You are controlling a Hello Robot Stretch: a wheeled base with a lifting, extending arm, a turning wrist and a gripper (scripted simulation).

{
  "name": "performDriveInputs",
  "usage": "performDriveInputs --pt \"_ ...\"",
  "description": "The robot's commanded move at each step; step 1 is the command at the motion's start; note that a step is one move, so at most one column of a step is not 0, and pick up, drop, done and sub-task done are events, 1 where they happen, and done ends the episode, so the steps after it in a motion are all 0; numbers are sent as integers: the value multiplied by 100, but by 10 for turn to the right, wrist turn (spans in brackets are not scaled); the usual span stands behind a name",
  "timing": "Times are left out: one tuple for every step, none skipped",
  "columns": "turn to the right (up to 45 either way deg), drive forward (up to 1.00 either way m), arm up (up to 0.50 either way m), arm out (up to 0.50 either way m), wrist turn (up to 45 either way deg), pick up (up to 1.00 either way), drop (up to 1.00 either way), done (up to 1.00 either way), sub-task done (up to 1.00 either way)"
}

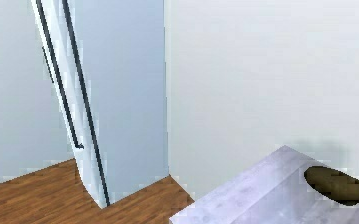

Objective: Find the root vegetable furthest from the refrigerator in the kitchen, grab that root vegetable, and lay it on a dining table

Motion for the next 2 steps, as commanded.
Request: performDriveInputs --pt "0 0 0 26 0 0 0 0 0" --pt "0 0 0 0 450 0 0 0 0"
